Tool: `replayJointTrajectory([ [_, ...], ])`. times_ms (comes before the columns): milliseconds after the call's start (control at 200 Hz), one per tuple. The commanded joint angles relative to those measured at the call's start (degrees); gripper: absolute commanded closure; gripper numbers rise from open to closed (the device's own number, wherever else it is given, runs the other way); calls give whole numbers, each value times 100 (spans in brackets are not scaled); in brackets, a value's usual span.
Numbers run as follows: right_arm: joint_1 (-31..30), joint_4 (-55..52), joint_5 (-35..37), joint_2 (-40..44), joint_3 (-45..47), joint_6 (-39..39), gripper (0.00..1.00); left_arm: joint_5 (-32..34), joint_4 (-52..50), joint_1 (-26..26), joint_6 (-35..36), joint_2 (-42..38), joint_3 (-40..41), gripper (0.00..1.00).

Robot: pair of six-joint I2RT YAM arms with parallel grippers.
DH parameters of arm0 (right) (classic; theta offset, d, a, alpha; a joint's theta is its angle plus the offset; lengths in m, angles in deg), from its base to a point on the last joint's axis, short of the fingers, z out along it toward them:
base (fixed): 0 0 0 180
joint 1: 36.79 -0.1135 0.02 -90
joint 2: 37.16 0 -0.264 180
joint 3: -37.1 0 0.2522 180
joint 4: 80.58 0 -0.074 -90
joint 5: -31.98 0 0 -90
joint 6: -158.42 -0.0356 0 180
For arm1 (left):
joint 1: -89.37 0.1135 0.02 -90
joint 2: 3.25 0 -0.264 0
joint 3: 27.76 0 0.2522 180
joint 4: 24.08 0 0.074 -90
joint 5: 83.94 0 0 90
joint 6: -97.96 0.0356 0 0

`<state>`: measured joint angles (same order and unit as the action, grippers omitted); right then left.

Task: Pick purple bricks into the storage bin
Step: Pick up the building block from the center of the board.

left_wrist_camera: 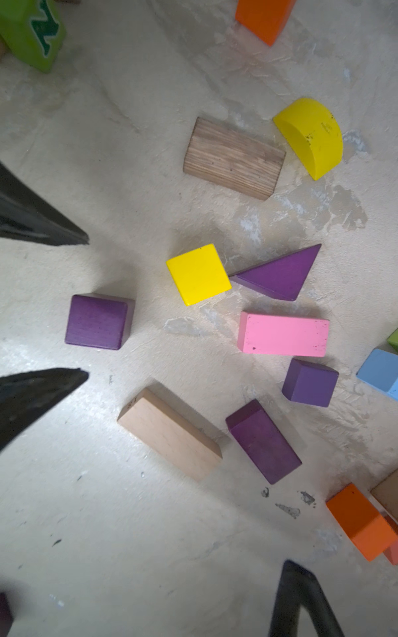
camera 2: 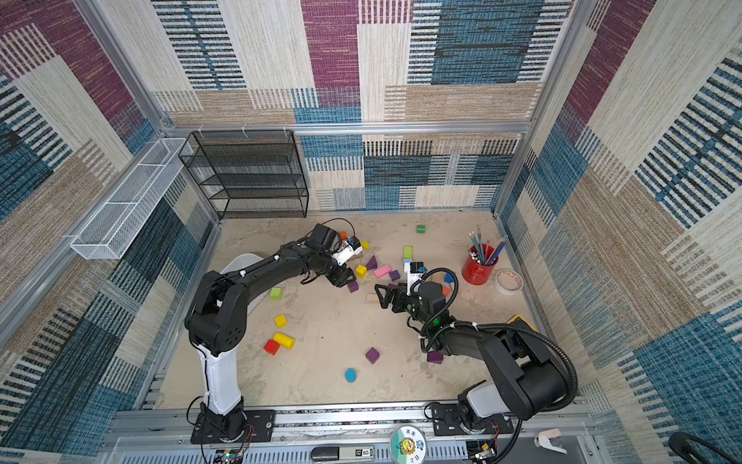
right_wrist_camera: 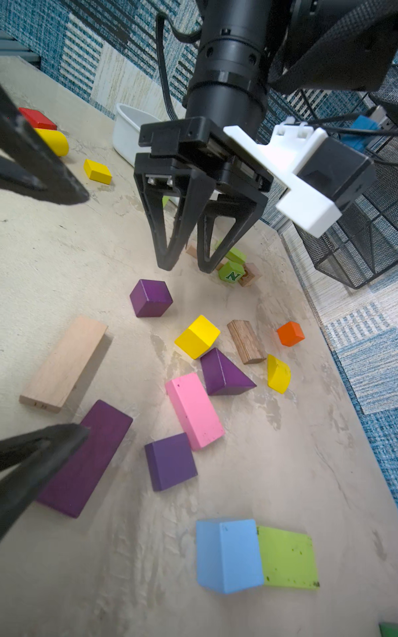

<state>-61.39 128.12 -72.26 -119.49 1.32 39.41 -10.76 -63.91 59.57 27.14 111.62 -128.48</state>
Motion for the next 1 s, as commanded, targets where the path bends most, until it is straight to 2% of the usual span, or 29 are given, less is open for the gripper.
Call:
replayJointTrajectory([
  [0, 43, 266, -220, -29, -4, -144, 1, -3, -178, -49, 411, 97, -105, 41],
  [220, 69, 290, -228, -47, 3, -148, 0, 117, -641, -113, 675, 383, -376, 41],
  [621, 76, 310, -202, -74, 5, -131, 1, 301, -1092, -206, 710, 824, -758, 43],
  [861, 78, 307, -182, -73, 5, -121, 1, 424, -1208, -274, 674, 949, -935, 50],
  [996, 76, 313, -176, -75, 5, -113, 1, 485, -1223, -302, 595, 976, -1003, 58],
])
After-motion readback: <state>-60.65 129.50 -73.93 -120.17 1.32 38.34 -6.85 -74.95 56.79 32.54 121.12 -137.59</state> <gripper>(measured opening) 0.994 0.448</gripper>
